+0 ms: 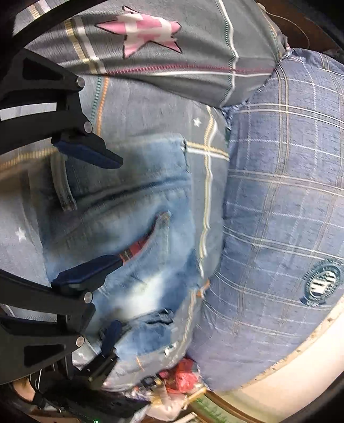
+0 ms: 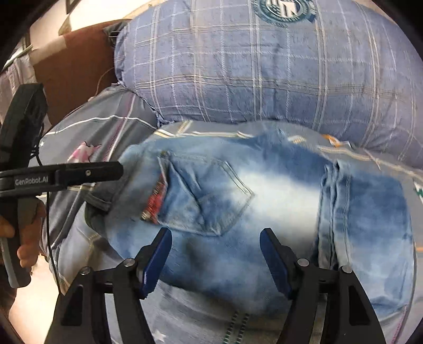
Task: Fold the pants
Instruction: 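Grasp the folded jeans edge with both grippers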
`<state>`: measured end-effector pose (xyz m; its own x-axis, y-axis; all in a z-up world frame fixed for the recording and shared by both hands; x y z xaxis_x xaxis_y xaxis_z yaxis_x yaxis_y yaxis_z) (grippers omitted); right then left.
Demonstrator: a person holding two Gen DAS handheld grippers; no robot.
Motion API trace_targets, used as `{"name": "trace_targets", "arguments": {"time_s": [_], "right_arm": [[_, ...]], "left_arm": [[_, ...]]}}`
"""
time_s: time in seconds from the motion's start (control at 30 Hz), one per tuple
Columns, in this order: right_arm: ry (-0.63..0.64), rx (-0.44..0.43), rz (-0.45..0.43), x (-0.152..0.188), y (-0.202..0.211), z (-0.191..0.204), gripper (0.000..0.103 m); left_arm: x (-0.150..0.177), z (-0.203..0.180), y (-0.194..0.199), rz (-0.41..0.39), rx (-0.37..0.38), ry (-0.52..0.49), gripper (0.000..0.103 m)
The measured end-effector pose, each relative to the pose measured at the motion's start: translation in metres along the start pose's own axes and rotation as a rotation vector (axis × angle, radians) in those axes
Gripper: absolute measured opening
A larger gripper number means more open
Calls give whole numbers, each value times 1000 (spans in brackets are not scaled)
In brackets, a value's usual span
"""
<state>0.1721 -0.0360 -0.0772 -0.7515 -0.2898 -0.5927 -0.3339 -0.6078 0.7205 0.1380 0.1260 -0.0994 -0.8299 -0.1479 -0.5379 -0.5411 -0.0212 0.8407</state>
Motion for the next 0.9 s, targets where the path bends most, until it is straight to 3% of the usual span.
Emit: {"name": "trace_targets", "arguments": {"time_s": [0.1, 0.17, 0.3, 0.43, 0.63, 0.73, 0.9], "right_arm": [[16, 1, 40, 2, -17, 8, 73], [16, 0, 103, 13, -36, 9, 74], [5, 10, 106, 16, -38, 10, 79], [42, 30, 66, 4, -23, 20, 79], [125, -62, -1, -17, -15, 72, 79], [218, -114, 26, -12, -28, 110, 79], [344, -125, 110, 4, -59, 145, 78]], "left_arm": [[20, 9, -32, 115, -55, -24, 69], [31, 16, -50, 171, -34, 6, 69], [20, 34, -29, 129, 48, 90, 69], [-2, 61, -11, 79, 40, 138, 69], [-18, 86, -20, 122, 41, 225, 69], [-17, 86, -27, 158, 63, 242, 69], [-12, 79, -37, 199, 75, 230, 69]]}}
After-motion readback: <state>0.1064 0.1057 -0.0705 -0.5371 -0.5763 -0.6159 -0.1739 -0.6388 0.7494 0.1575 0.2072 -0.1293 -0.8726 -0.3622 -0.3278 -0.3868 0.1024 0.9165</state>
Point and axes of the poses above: each gripper's, at about its wrist camera, not at the fingertips, and y roughly against the way its jaws point, z to its left, x to its underside, the point moved 7 cm from there along -y, roughly the way its jaws point, and after that the axes turned 13 degrees about -x, right-handed, at the moved point
